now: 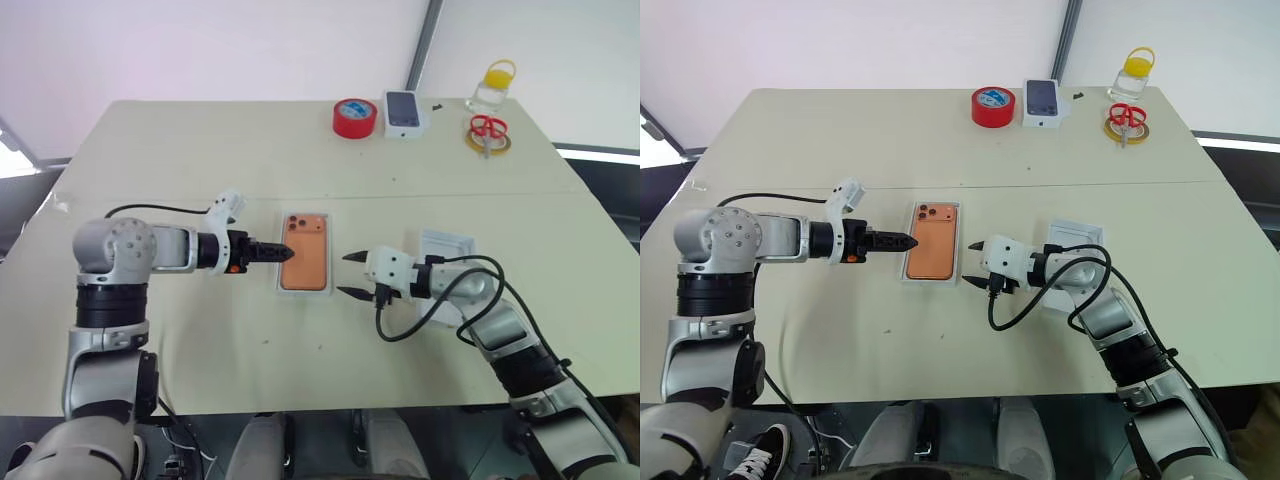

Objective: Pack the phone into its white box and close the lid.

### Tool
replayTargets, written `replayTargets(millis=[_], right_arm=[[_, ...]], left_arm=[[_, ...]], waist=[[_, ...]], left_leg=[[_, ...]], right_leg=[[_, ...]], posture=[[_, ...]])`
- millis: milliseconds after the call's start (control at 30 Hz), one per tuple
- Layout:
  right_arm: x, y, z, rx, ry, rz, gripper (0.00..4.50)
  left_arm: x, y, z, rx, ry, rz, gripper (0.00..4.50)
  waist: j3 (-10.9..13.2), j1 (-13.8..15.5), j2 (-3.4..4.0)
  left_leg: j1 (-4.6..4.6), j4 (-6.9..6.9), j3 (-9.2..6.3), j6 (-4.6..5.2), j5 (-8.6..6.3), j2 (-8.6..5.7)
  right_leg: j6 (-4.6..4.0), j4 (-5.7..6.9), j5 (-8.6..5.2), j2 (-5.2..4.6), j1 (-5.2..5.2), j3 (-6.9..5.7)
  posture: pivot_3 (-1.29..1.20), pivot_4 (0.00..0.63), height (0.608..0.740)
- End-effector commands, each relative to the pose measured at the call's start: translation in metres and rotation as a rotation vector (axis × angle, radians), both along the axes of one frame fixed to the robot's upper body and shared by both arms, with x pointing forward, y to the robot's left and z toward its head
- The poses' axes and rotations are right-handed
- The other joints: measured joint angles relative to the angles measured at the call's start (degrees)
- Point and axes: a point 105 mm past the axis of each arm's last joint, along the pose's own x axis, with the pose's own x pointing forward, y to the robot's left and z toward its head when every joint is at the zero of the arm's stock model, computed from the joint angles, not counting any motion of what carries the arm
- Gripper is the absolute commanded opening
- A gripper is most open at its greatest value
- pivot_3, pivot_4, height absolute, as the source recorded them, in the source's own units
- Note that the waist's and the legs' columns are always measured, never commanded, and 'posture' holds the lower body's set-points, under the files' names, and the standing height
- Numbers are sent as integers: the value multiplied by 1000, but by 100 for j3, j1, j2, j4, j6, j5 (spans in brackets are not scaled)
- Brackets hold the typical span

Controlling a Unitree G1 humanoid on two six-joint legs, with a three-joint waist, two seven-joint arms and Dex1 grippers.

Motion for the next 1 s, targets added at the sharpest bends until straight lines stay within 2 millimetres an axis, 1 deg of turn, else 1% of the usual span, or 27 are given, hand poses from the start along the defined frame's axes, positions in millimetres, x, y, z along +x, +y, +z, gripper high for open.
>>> replayTargets(millis=[33,67,100,133,167,200,233,300,333,400,533,600,667,733,800,833,900,967,1000], right_arm=[[9,0,13,33,-48,-24,2690],[14,-3,16,42,-54,-54,2385],[19,-6,18,39,-78,-76,2067],[24,-9,21,33,-104,-93,1558],[28,-11,22,30,-125,-112,1034],[31,-11,23,28,-134,-124,497],[33,-12,21,16,-137,-131,43],[35,-12,15,-19,-151,-136,0],[36,-11,13,-32,-160,-138,0],[38,-7,10,-35,-166,-140,0],[44,2,4,-59,-189,-157,0],[46,7,-1,-86,-193,-151,0],[46,13,1,-57,-186,-145,0],[46,15,5,-40,-190,-138,0],[46,9,6,-54,-192,-140,0],[45,2,5,-80,-194,-143,0],[43,-10,4,-109,-187,-149,0],[37,-23,4,-129,-177,-154,0],[35,-28,4,-138,-175,-157,0]], left_arm=[[17,14,23,29,-193,88,3922],[24,24,20,103,-258,127,3623],[31,35,15,205,-361,148,3334],[36,41,12,268,-444,152,2851],[39,43,8,273,-494,155,2355],[40,44,3,278,-515,149,1809],[40,47,-6,326,-544,131,1328],[42,51,-23,389,-591,118,301],[43,53,-31,427,-611,113,102],[42,51,-43,524,-697,43,102],[41,27,-58,550,-781,-96,102],[40,15,-66,534,-771,-140,102],[34,-3,-76,508,-744,-228,102],[25,-22,-81,441,-701,-306,102],[13,-47,-79,354,-701,-393,102],[6,-69,-75,289,-710,-448,102],[-3,-97,-68,212,-719,-512,102],[-4,-118,-61,183,-742,-541,102],[-4,-125,-59,173,-750,-547,102]], waist=[[0,-3,0],[0,-6,0],[0,-28,1],[0,-38,3],[-1,-37,5],[-1,-21,4],[-1,-10,4],[-1,6,4],[-1,14,4],[0,18,2],[-1,28,3],[-2,44,5],[-3,73,5],[-5,113,9],[-5,139,10],[-5,149,10],[-8,180,17],[-8,278,17],[-9,306,16]], left_leg=[[-1,1,0,0,0,0],[-1,1,0,-1,0,0],[-1,0,0,-4,2,0],[1,-5,4,-26,14,0],[6,-13,9,-38,20,1],[8,-20,12,-43,23,2],[5,-21,11,-44,24,2],[-4,-19,12,-45,25,1],[-10,-17,11,-44,24,1],[-15,-11,11,-18,9,-3],[-17,-4,12,-1,1,-8],[-17,-1,12,2,0,-8],[-17,3,13,9,-3,-9],[-17,7,13,13,-5,-11],[-16,11,14,20,-8,-13],[-16,13,13,24,-10,-15],[-15,20,11,36,-16,-24],[-15,28,10,50,-23,-31],[-14,32,10,56,-27,-32]], right_leg=[[0,0,0,-1,0,0],[0,0,0,-2,0,0],[0,0,0,-2,-1,0],[-2,0,0,-1,-5,3],[-13,0,-6,-1,-6,8],[-20,0,-10,-2,-9,10],[-21,0,-10,-2,-12,9],[-22,0,-9,-5,-19,8],[-22,-1,-9,-8,-20,7],[-23,-2,-9,-14,-20,5],[-26,-2,-8,-21,-19,2],[-25,0,-7,-21,-19,0],[-18,1,-3,-21,-16,-2],[-8,1,3,-19,-11,-4],[-6,0,4,-19,-6,-4],[-6,-2,3,-19,-2,-4],[-7,-7,2,-24,8,-5],[-7,-15,1,-29,18,-5],[-7,-18,1,-29,22,-4]], posture=[[0,150,740],[0,150,740],[0,150,740],[0,150,740],[0,150,740],[0,150,740],[0,150,740],[0,150,740],[0,150,740],[0,150,740],[0,150,740],[0,150,740],[0,150,740],[0,150,740],[0,150,740],[0,150,740],[0,150,740],[0,150,740],[0,150,740]])
